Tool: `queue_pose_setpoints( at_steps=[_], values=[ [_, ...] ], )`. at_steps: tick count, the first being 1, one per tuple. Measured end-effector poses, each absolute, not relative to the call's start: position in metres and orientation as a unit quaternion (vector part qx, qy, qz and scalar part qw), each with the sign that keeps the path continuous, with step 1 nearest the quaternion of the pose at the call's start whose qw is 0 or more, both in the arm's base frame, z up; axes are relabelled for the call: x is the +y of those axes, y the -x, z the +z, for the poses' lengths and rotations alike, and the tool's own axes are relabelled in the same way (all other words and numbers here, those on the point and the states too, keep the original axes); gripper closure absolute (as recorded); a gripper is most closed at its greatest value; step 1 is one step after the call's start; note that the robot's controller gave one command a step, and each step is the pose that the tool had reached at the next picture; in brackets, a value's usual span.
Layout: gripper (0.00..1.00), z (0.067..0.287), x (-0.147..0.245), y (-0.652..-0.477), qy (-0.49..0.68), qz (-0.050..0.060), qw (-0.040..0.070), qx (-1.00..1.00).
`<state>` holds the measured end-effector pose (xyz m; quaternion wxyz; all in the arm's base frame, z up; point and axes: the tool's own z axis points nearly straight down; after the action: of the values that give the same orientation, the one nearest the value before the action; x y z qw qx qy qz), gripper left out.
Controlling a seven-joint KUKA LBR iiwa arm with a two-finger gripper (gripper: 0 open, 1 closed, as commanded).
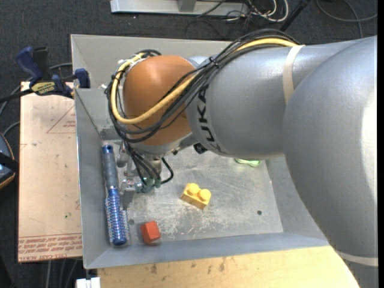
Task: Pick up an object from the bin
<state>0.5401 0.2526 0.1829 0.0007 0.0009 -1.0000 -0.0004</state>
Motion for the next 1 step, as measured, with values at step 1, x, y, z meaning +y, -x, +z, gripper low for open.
queue_pose_setpoints(
  at_steps=[1],
  values=[
    [0.00, 0.0713, 0.2057, -0.6126, -0.040, -0.003, -0.003, -0.999]
  ],
)
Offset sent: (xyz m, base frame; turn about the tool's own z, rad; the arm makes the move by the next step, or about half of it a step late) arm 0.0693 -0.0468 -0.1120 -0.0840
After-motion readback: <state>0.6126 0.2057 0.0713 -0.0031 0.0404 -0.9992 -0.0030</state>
